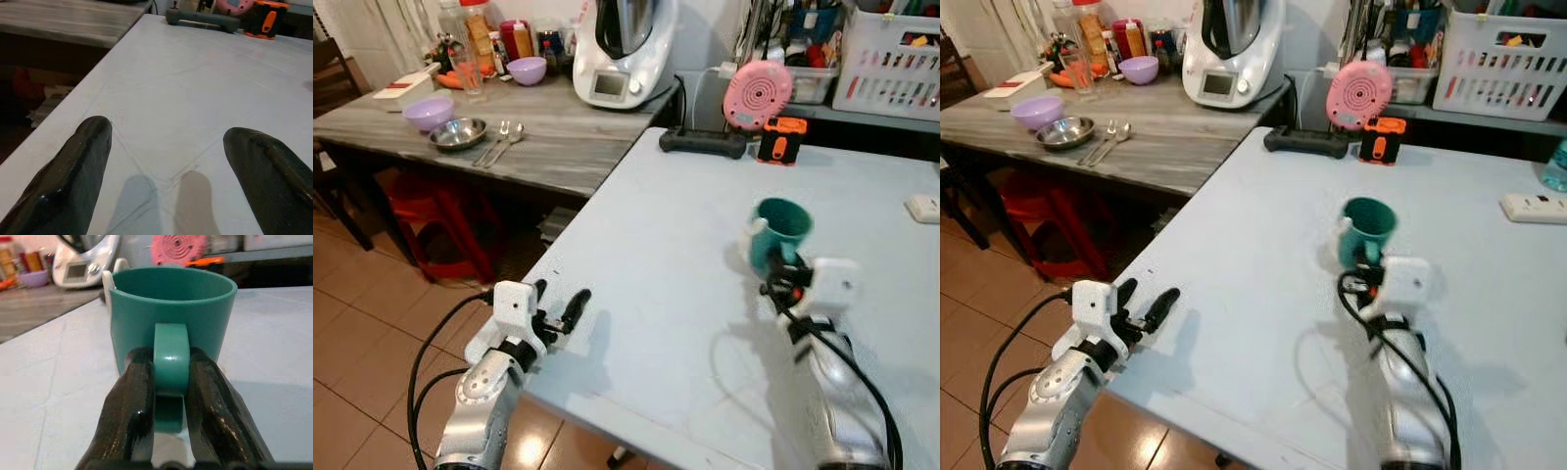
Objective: Setting the table
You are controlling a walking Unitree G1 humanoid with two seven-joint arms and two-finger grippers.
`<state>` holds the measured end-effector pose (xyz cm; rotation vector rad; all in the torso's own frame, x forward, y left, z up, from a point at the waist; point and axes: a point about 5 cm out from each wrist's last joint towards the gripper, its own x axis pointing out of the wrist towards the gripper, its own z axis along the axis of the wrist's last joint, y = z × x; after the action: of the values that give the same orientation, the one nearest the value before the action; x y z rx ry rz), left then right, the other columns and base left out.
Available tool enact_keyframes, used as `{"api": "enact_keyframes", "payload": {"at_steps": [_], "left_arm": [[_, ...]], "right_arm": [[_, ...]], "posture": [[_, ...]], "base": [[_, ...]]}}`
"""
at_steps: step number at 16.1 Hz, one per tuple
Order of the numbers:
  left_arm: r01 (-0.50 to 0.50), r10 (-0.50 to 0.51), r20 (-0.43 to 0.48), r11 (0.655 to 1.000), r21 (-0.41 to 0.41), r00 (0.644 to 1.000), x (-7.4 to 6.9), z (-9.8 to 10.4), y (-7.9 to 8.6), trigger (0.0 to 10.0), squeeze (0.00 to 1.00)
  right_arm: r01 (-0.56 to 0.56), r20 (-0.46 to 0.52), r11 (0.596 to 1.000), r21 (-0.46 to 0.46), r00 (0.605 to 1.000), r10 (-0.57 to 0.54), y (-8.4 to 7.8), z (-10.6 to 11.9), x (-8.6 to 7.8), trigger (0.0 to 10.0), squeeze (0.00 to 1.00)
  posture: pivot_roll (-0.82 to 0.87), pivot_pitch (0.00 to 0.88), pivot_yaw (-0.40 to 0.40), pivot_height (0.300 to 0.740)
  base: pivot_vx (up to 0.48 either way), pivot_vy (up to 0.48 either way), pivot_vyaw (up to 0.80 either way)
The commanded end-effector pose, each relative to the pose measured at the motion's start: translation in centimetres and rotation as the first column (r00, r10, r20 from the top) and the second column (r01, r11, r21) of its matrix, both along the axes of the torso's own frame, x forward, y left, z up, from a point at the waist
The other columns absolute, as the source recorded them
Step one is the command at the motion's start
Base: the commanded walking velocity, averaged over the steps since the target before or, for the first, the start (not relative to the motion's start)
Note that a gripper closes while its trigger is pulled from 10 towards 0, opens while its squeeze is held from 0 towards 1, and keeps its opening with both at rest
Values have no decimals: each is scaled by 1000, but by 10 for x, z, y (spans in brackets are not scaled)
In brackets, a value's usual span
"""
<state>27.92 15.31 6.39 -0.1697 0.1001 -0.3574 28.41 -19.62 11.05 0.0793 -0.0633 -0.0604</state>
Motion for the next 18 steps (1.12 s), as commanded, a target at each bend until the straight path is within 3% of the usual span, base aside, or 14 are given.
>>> {"api": "enact_keyframes", "payload": {"at_steps": [1,4,6,18], "left_arm": [[-23,23,-1,1000,5,1000,3,2,5,10000,0],[-32,32,10,999,3,999,9,4,3,10000,0],[-30,30,8,1000,-3,1000,9,4,2,10000,0],[-30,30,14,1000,-8,999,8,3,2,10000,0]], "right_arm": [[8,27,1000,13,1000,-8,2,9,0,10000,0],[14,-20,1000,19,1000,-13,6,7,-11,10000,0],[7,-17,1000,20,1000,-7,9,10,-9,10000,0],[-10,-33,1000,13,999,10,16,13,-7,10000,0]], "posture": [[-153,0,84,740],[-163,0,89,740],[-163,0,89,740],[-153,0,87,740]], "base": [[0,0,0],[0,89,-396],[0,319,-513],[0,456,0]]}}
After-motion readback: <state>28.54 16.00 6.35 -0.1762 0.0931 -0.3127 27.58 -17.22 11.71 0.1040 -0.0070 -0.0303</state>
